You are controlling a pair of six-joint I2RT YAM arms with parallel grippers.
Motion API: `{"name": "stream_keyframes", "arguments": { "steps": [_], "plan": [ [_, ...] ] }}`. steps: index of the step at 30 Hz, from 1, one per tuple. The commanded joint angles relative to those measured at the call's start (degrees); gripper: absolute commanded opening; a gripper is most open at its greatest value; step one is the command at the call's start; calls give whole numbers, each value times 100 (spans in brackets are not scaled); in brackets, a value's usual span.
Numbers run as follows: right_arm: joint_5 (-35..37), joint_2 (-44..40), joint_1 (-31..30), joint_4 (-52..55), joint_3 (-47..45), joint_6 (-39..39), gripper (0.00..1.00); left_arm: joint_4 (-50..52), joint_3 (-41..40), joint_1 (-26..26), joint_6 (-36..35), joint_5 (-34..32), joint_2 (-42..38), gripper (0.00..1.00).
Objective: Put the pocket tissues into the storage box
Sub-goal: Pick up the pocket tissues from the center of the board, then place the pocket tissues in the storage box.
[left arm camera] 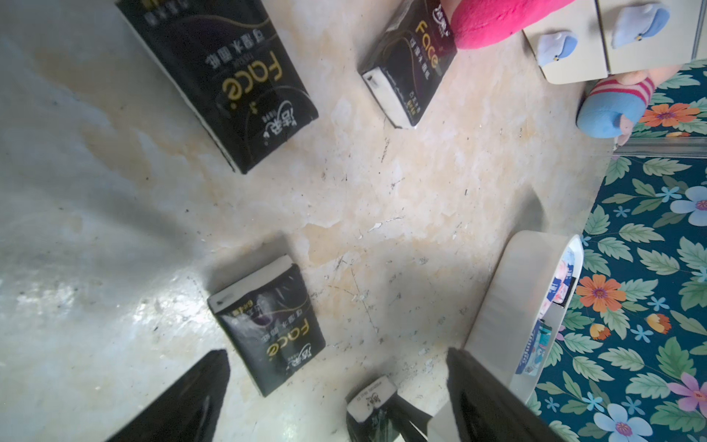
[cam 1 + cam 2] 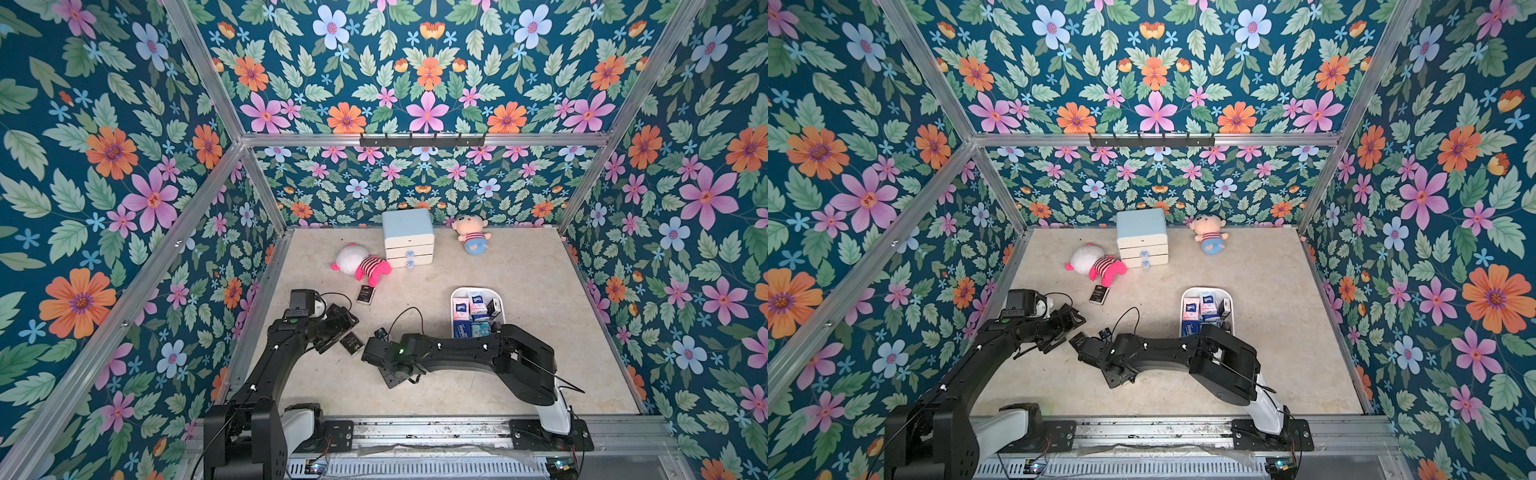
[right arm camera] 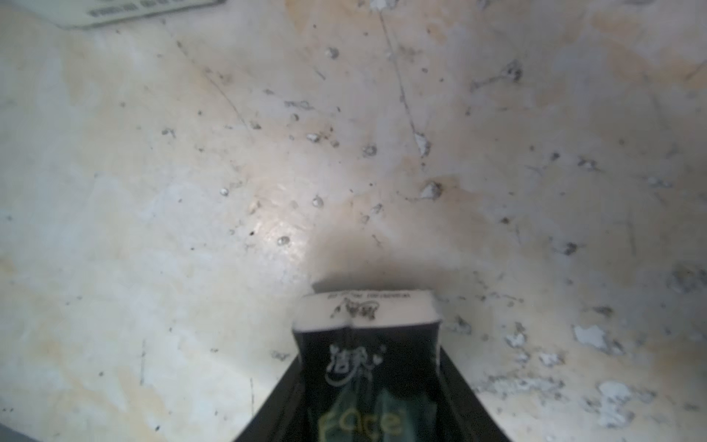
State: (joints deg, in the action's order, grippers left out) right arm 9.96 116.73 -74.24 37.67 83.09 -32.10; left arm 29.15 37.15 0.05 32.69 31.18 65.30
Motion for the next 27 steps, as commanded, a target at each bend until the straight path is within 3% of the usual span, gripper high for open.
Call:
{"name": "stream_keyframes", "arguments": {
  "steps": [1,9,16,22,27],
  "plan": [
    [237,-343,-12,64,-18,-534,46,30,-12,-3,-122,63,-8,94],
    [1230,-1211,24,865,-131,-1903,46,-75,-177,117,-133,204,-56,94],
    [1802,-1976,212,1580,-838,-2869,47,-211,-243,841,98,-226,-114,94],
    [1918,-3048,582,1635,-1805,-3201,47,-575,-260,1579,607,-669,-98,94],
    [1774,-3947,1101,997,-2742,-3051,47,-639,-247,1682,697,-688,-26,94]
  ]
}}
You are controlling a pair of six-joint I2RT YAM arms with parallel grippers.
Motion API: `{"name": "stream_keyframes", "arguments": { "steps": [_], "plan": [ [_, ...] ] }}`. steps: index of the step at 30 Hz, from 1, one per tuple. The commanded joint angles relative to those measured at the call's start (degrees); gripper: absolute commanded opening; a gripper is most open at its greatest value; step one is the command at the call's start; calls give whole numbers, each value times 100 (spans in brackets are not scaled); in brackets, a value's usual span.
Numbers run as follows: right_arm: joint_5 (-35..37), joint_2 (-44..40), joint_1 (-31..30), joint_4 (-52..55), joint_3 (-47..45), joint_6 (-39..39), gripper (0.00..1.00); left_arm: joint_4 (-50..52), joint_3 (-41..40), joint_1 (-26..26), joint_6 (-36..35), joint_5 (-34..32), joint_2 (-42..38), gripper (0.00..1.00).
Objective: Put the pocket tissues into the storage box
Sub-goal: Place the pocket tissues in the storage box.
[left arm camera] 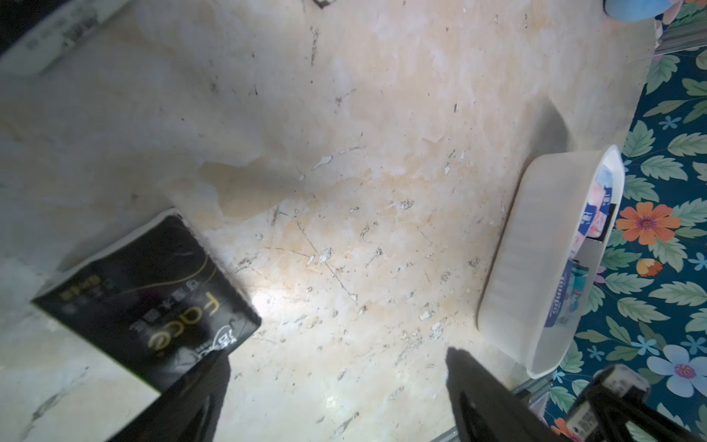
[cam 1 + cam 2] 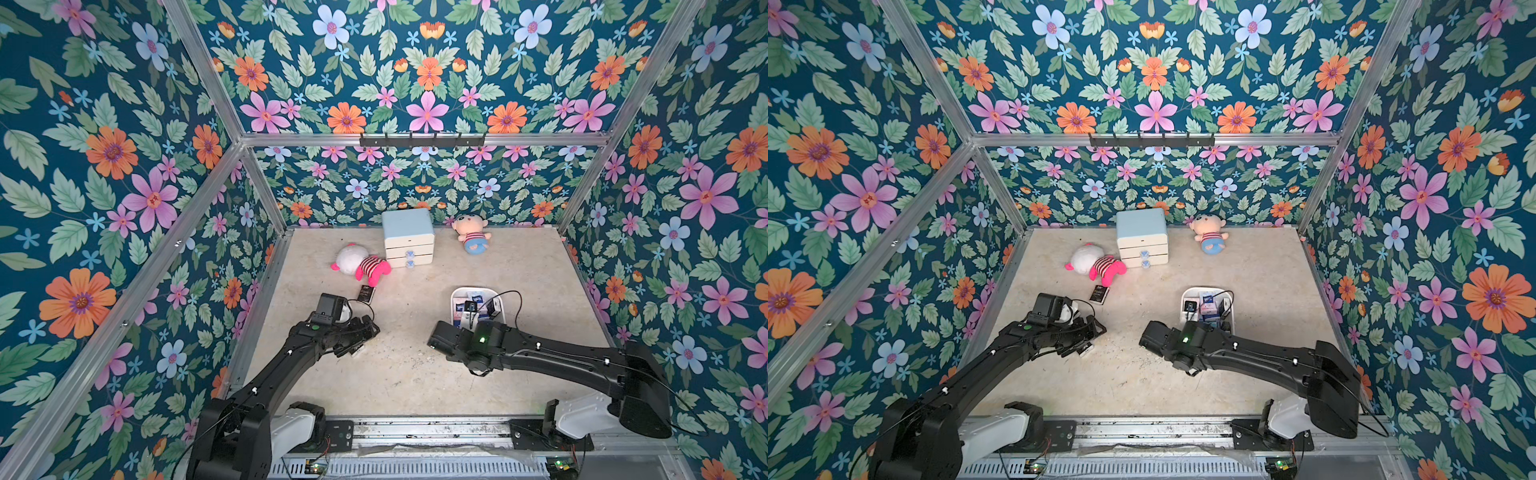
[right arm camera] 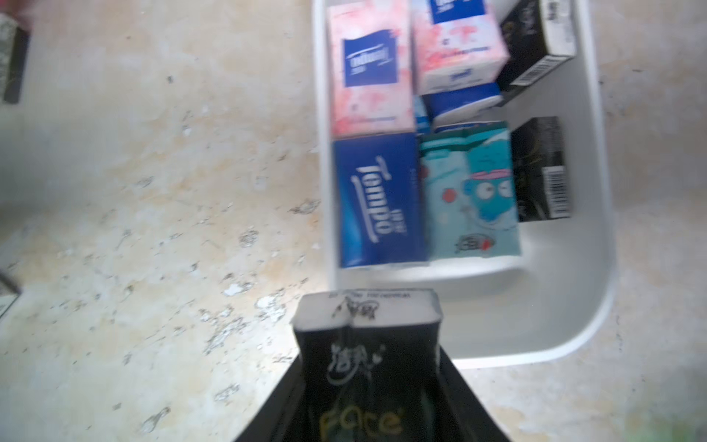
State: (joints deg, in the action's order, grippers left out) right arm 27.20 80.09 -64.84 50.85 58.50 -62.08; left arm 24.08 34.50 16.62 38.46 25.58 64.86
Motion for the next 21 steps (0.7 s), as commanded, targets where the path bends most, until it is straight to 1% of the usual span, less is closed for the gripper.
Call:
{"name": "stream_keyframes", "arguments": {
  "steps": [1,5,11,16,19,21],
  "plan": [
    [33,-432,238,-524,-440,48,48,-110,30,34,97,-147,18,94],
    [-112,-675,494,-1018,-781,358,49,-76,59,43,56,-247,85,94],
    [-81,-267,611,-1163,-626,702,49,-232,60,52,160,-215,208,94],
    [-185,-73,702,-1283,-756,794,50,-194,135,48,154,-280,196,94],
    [-280,-48,732,-1380,-806,858,54,-175,118,47,177,-309,177,94],
    [-430,-38,736,-1457,-780,1004,61,-175,116,48,188,-287,193,94]
  ]
}}
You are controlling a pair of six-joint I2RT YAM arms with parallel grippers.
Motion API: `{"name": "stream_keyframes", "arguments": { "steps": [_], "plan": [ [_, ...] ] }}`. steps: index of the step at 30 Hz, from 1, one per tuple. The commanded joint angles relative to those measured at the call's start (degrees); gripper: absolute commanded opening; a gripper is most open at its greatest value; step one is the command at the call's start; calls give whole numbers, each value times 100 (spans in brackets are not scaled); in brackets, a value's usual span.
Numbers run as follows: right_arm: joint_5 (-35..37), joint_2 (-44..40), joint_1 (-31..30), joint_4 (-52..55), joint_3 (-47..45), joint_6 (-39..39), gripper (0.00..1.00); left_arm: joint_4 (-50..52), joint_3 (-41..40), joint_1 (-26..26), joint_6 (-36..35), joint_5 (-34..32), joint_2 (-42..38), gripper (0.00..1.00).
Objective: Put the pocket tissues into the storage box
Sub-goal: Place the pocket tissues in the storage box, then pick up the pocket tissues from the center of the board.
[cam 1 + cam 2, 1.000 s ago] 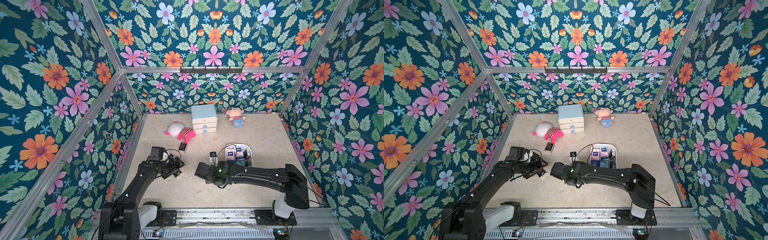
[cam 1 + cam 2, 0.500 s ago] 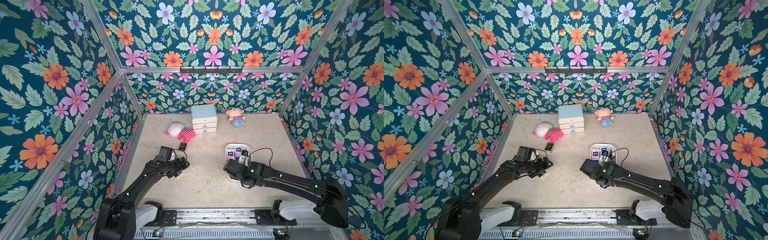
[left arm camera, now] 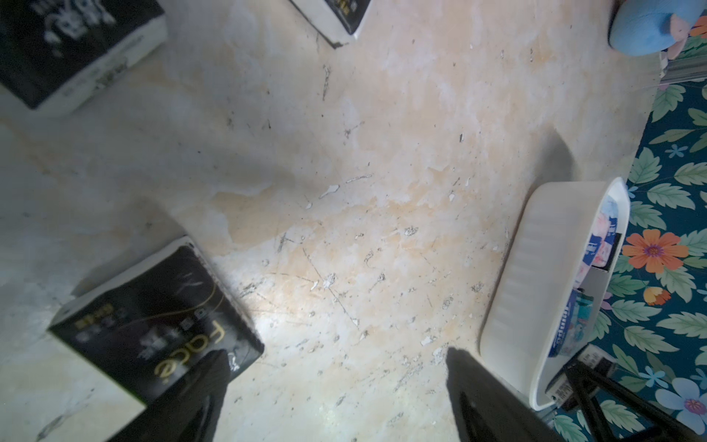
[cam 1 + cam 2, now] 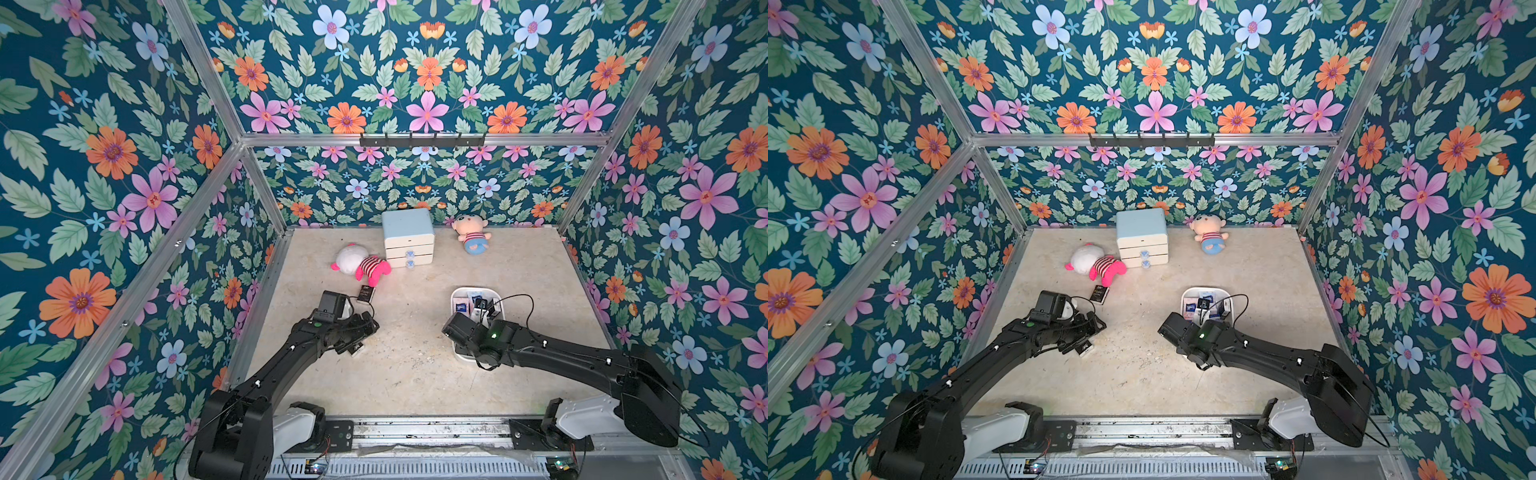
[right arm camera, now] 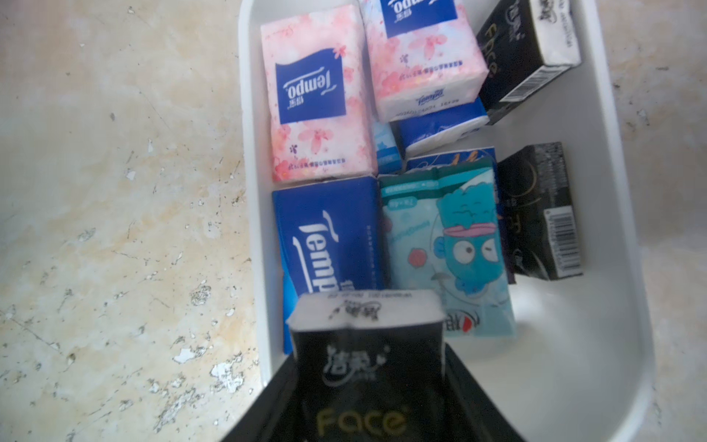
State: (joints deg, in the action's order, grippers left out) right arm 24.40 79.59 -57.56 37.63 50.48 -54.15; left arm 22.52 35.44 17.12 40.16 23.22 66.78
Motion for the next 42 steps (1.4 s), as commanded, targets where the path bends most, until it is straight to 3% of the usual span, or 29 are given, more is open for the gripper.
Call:
{"name": "stream_keyframes", "arguments": {
  "steps": [1,3,6,12,17,24,32,42],
  "plan": [
    [-214,13,9,-142,44,263,67,-20,24,-2,10,-48,6,94],
    [-239,-37,8,-60,69,267,74,-11,46,1,0,-62,19,94],
    [-234,-257,4,62,26,228,78,-19,68,0,0,-71,10,94],
    [-306,-576,8,55,-39,217,78,-92,24,1,36,-77,20,94],
    [-712,-311,-53,-452,288,549,77,-114,25,-1,119,-267,109,95],
    [-934,903,-506,-1209,1431,1358,77,-161,-83,-198,370,-710,-92,96],
    [-1616,2773,-918,-1403,3152,2407,79,251,-293,-1566,-9,-636,-382,97],
    [-1628,4539,-1171,-928,5249,3175,86,125,-205,-2570,-51,-336,-19,99]
  ]
}}
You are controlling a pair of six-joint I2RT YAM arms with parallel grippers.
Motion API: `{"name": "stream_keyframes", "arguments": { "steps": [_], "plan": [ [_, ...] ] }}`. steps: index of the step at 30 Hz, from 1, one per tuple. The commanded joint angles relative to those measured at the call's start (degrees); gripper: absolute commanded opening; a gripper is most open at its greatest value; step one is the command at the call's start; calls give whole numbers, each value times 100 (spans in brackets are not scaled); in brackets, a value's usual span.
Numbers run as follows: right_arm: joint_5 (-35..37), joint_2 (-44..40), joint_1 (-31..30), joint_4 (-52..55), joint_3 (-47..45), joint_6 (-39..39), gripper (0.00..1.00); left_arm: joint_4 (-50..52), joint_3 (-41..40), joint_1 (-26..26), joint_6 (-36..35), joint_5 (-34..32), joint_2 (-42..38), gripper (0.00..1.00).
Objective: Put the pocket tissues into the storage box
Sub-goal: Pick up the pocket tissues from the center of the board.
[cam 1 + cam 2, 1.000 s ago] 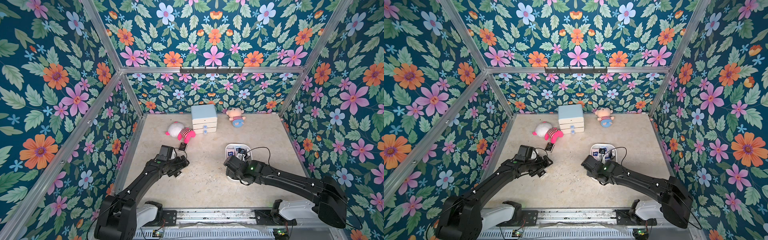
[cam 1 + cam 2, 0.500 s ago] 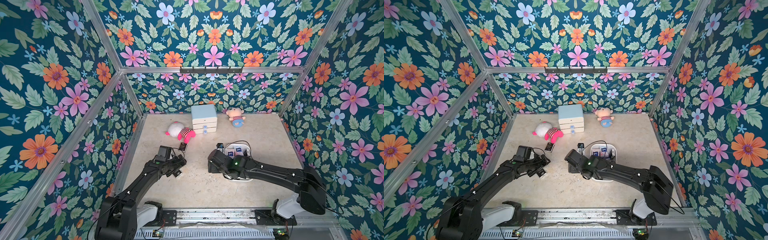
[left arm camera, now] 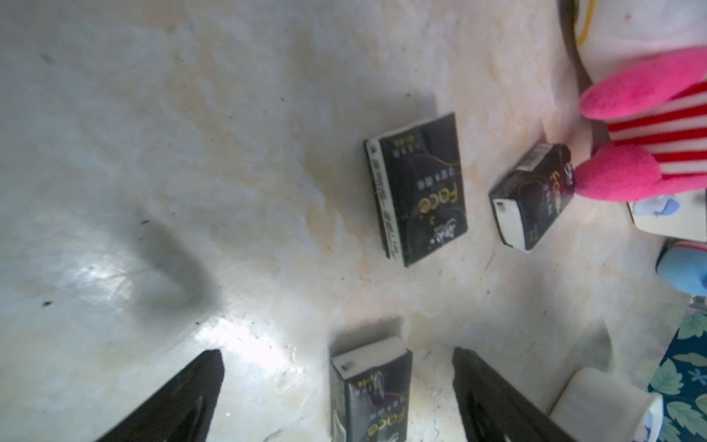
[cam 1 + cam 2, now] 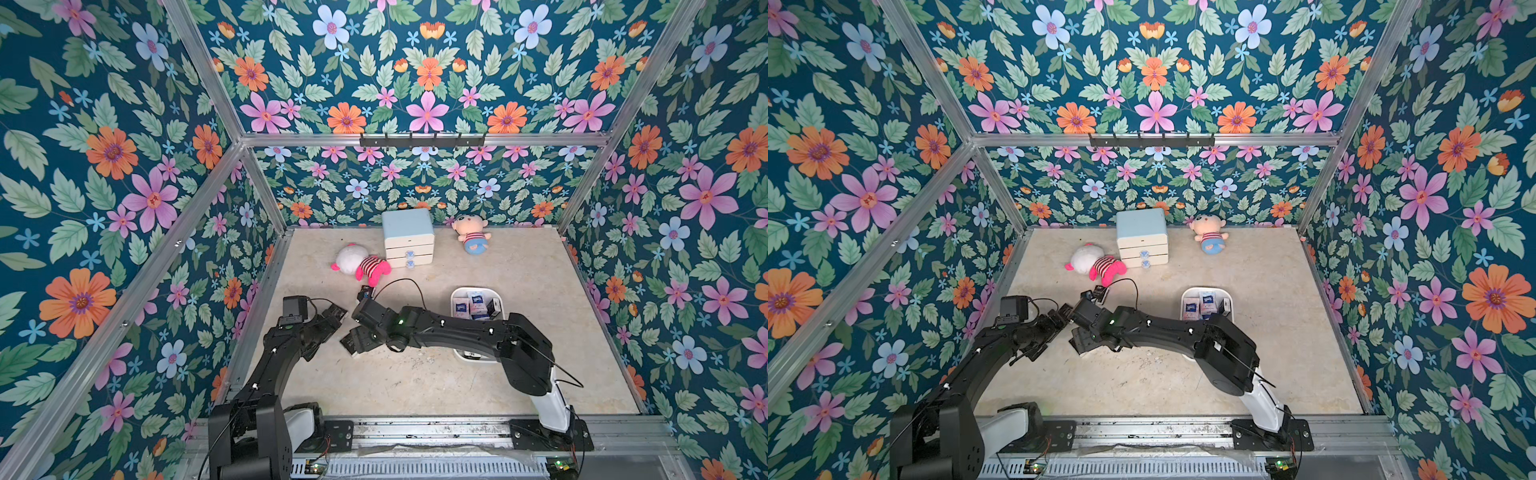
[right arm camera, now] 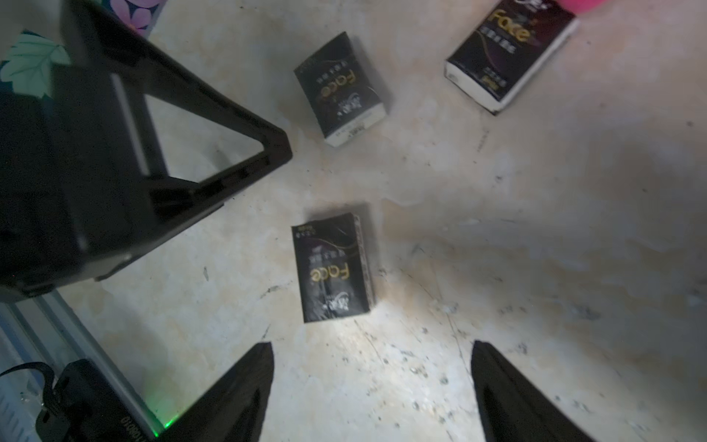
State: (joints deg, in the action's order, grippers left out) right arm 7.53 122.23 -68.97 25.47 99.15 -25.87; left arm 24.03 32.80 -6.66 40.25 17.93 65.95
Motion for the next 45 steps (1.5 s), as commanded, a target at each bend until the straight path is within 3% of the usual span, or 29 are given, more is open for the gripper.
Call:
{"name": "stream_keyframes", "arguments": {
  "steps": [1,15,19,23,27,31,40,45],
  "plan": [
    [71,418,-36,391,567,385,87,-30,81,-269,-78,233,87,99],
    [327,2219,-211,1778,3022,810,86,145,175,-780,-392,489,-65,99],
    [465,2440,-217,1961,3286,844,85,172,157,-894,-480,567,-91,99],
    [519,2520,-211,2057,3271,850,79,190,163,-945,-525,631,-83,99],
    [549,2517,-214,2059,3206,813,61,232,218,-960,-591,725,-38,99],
    [537,2232,-213,1810,2894,561,46,310,236,-952,-747,808,-26,99],
    [823,180,-54,575,545,-289,43,192,82,-911,-755,958,-19,98],
    [1114,-1060,129,274,-858,-849,43,154,99,-481,-755,939,97,98]
  ]
}}
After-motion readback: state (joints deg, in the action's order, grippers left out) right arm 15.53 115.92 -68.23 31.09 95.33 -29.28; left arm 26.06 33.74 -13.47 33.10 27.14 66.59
